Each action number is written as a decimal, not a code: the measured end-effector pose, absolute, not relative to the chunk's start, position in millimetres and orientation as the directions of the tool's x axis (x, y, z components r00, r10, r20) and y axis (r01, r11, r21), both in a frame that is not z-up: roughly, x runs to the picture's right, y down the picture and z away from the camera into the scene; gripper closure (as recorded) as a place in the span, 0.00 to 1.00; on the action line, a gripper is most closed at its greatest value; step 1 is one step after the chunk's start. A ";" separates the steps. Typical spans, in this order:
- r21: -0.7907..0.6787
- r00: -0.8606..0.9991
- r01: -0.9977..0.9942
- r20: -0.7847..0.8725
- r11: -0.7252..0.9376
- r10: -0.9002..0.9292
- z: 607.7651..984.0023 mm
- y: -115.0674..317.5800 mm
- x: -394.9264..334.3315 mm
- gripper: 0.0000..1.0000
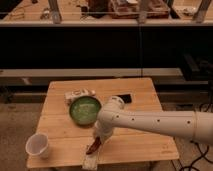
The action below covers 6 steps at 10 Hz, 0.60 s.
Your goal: Place the pepper on the white sponge
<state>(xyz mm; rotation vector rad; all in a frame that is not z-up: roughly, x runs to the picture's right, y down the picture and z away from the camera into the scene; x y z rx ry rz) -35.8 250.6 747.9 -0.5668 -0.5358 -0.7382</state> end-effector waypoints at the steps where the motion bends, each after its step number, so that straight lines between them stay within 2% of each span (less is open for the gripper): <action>1: -0.265 0.604 0.755 0.636 0.600 -0.481 744.0 253.7 -39.2 0.98; 6: -0.193 0.528 0.804 0.667 0.562 -0.526 724.5 282.3 -54.5 1.00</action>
